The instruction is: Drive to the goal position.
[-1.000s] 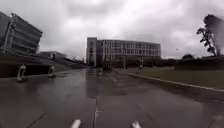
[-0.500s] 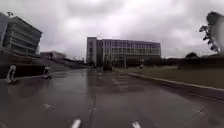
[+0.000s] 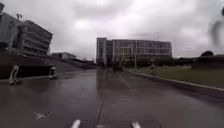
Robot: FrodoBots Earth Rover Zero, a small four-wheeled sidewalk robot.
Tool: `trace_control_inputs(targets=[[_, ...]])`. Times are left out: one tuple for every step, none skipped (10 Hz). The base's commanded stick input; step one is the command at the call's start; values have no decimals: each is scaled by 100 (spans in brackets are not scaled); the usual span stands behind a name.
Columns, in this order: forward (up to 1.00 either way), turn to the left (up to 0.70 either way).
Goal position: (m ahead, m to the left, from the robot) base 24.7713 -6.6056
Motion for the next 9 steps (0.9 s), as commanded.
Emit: trace_control_inputs(targets=[[100, 0], [100, 0], [100, 0], [100, 0], [100, 0], [100, 0], [100, 0], [100, 0], [100, 0]])
